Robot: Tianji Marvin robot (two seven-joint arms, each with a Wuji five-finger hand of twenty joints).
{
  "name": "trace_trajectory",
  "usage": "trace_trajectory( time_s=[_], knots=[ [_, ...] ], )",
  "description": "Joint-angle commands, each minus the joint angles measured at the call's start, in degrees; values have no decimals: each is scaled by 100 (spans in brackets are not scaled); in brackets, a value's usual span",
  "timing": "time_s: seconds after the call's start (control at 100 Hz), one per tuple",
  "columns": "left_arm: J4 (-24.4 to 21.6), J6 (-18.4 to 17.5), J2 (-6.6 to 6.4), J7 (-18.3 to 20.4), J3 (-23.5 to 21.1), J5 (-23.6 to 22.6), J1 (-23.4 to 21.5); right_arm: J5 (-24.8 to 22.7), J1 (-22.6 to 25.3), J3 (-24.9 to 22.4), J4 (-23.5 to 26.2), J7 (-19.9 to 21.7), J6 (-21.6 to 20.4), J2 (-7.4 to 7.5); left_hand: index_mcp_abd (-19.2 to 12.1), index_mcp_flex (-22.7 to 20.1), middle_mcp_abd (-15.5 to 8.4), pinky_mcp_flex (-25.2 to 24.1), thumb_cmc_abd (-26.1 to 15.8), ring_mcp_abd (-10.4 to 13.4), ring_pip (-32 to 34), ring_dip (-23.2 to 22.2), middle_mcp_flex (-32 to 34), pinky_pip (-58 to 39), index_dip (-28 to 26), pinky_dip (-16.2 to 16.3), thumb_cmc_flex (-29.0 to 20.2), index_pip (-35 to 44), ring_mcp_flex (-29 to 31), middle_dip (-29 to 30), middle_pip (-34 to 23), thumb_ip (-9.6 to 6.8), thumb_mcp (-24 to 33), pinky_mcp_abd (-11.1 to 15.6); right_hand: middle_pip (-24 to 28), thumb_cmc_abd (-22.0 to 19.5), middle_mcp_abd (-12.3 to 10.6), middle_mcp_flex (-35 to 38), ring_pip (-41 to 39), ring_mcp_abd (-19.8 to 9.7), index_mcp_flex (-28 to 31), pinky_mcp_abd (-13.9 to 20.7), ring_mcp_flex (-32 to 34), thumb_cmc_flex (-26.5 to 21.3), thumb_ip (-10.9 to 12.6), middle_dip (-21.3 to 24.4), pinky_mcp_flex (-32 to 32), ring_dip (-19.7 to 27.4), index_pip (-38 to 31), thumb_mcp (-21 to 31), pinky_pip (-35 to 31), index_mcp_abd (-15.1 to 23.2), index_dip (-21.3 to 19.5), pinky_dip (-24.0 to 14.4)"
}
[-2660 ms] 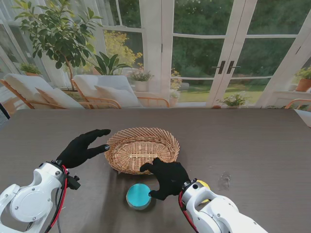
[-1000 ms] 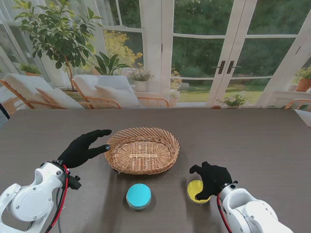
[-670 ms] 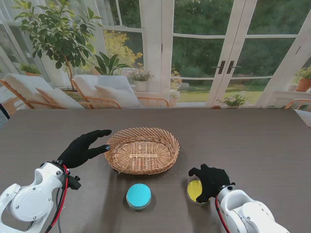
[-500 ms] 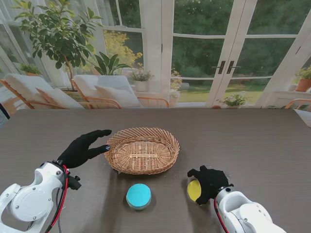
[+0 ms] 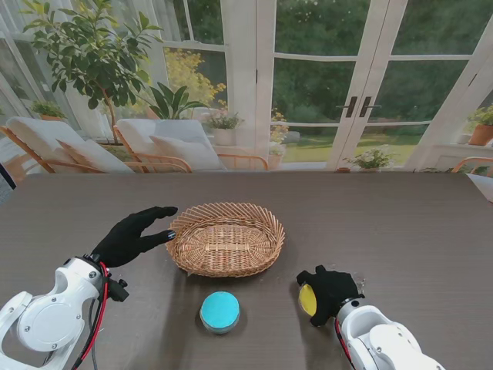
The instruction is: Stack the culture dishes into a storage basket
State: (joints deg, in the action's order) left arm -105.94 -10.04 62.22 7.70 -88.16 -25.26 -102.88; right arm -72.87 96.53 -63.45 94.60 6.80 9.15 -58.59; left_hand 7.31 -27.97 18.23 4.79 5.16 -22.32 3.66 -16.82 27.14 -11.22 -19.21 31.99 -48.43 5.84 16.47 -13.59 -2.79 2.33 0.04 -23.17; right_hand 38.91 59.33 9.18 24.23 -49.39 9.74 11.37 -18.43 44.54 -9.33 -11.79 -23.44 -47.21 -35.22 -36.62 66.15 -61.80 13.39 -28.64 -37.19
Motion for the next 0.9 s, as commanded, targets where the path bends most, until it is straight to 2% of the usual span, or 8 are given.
trace_trajectory(
  time_s=[0.0,0.23,0.5,0.64,0.89],
  knots=[
    [-3,1,1,115,-1,17,-12,-18,24,41,-38,106,-28,8,-40,-86,-42,8,-218,-38,-30,-1,85,106,6,31,-200,-8,-53,-34,12,-178,-96,-107,122,160,203,-111,-3,38,-260,-19,86,-115,-44,-66,2407,-17,-76,396,-253,70,-53,-227],
    [-1,9,2,116,2,24,-8,-18,-25,126,-135,60,37,11,-42,-90,-46,26,-218,-55,-13,-16,96,91,6,44,-197,-8,-25,-36,9,-177,-99,-116,381,142,123,502,-108,-37,15,-43,506,-429,41,-165,2069,-42,-421,477,-465,60,-193,-241],
    [5,7,1,115,5,18,-3,104,-120,214,-326,-77,90,6,-47,-89,-47,19,-220,-51,-16,-22,98,92,6,50,-196,-9,-26,-37,8,-178,-99,-114,596,126,-50,1379,-261,-283,298,-30,1176,-835,173,-311,1510,-66,-1029,707,-832,87,-254,-220],
    [5,8,2,111,2,15,-5,175,-148,246,-430,-284,88,-7,-41,-95,-43,15,-219,-54,-17,-24,97,95,5,51,-199,-7,-27,-37,9,-178,-96,-116,640,157,-134,1848,-332,-477,605,-22,1623,-962,200,-363,1119,-59,-1376,863,-1009,96,-227,-161],
    [-1,15,1,112,-4,6,-12,243,-186,297,-586,-573,107,-24,-47,-92,-47,15,-223,-56,-17,-26,106,96,6,53,-192,-8,-25,-38,6,-178,-98,-119,710,121,-200,2147,-363,-619,885,-35,1994,-1069,224,-443,760,-61,-1753,1015,-1116,94,-216,-76]
  ],
)
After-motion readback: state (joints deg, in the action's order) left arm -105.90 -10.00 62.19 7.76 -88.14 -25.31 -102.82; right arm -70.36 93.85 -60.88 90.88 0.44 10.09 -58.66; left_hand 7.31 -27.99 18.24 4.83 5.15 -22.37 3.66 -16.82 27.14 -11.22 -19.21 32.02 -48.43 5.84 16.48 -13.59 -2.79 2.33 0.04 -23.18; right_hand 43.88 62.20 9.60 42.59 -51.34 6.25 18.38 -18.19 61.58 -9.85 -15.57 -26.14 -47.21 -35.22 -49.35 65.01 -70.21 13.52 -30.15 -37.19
